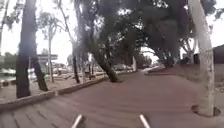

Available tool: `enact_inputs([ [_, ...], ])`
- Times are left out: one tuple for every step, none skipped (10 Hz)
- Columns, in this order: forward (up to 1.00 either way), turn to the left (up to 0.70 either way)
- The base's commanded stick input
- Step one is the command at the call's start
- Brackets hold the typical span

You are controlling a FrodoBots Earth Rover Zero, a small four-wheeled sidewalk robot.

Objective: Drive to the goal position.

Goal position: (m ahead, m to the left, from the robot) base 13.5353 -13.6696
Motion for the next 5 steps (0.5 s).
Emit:
enact_inputs([
  [1.00,0.00],
  [1.00,0.00],
  [0.96,0.00],
  [0.94,0.00],
  [0.92,-0.16],
])
